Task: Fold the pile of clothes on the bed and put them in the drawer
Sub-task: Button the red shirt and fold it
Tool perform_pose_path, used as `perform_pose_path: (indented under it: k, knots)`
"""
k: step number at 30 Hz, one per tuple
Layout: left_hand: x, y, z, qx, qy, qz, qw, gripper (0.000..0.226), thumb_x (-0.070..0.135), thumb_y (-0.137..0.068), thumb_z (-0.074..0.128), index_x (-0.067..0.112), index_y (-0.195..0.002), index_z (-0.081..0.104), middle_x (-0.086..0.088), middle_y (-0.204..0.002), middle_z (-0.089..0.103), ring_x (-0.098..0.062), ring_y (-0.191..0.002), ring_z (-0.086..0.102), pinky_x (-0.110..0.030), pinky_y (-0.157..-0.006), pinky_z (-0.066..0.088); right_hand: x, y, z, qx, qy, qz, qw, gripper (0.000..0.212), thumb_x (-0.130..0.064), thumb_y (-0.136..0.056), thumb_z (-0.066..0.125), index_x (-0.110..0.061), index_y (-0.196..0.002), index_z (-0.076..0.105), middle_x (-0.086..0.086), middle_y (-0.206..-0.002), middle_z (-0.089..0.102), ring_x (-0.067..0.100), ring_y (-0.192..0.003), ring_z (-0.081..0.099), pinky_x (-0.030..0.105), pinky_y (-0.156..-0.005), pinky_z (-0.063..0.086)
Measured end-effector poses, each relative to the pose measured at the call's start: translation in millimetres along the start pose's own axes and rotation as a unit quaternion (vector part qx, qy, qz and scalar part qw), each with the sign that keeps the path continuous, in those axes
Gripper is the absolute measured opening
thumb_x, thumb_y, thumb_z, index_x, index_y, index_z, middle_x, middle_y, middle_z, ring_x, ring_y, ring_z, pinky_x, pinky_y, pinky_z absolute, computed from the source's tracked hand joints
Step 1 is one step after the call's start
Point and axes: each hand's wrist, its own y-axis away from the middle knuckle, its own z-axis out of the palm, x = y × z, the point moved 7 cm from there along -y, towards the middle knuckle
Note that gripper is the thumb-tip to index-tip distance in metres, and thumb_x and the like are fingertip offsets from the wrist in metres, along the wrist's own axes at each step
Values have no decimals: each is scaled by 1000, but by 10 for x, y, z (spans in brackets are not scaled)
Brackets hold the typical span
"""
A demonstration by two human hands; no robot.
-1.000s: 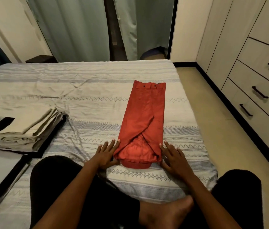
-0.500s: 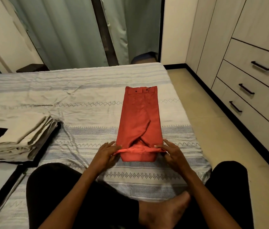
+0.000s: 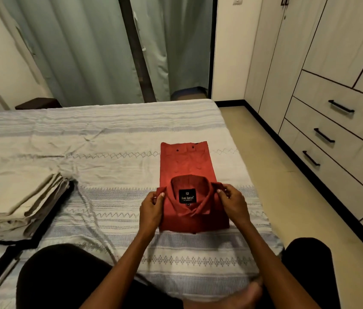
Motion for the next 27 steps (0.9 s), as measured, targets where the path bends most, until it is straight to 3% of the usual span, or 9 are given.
perform_pose_path:
  k: [2, 5, 12, 18, 27]
  knots:
    - [-109, -189, 80, 12, -17, -18, 1000, 24, 45, -95, 56, 24, -99, 66, 2, -92, 72, -21, -88, 68, -41, -76, 56, 43, -156, 104, 5, 9, 26, 1000, 20, -25, -97, 62, -24, -115, 70, -1, -103, 75, 22, -97, 69, 37, -79, 55]
    - [-144, -434, 182, 27, -16, -19, 999, 15, 37, -100, 54, 28, -107, 63, 10, -101, 70, -14, -96, 67, -39, -84, 56, 76, -390, 220, 9, 21, 50, 999, 20, -27, -99, 59, -20, -115, 69, 4, -106, 74, 27, -98, 68, 35, -77, 51]
    - [-36, -1290, 344, 57, -50, 11, 997, 19, 35, -104, 46, 26, -108, 62, 16, -91, 67, -1, -84, 63, -27, -69, 49, 38, -1275, 554, 10, 44, 69, 997, 23, -32, -104, 48, -22, -119, 63, 7, -115, 70, 31, -103, 65, 36, -79, 48]
    - [-113, -2311, 613, 61, -90, 15, 994, 16, 31, -103, 47, 22, -105, 60, 4, -87, 68, -18, -81, 65, -31, -66, 46, 108, -2277, 899, 9, 95, 94, 991, 28, -33, -104, 44, -22, -125, 59, 12, -119, 68, 37, -107, 62, 40, -82, 45]
    - [-473, -3737, 1090, 55, -204, 6, 977, 23, 43, -103, 40, 23, -106, 51, -9, -91, 70, -34, -88, 63, -37, -68, 43, 310, -3518, 1406, 12, 248, 13, 969, 32, -35, -107, 30, -21, -126, 51, 19, -107, 68, 43, -95, 64, 46, -78, 50]
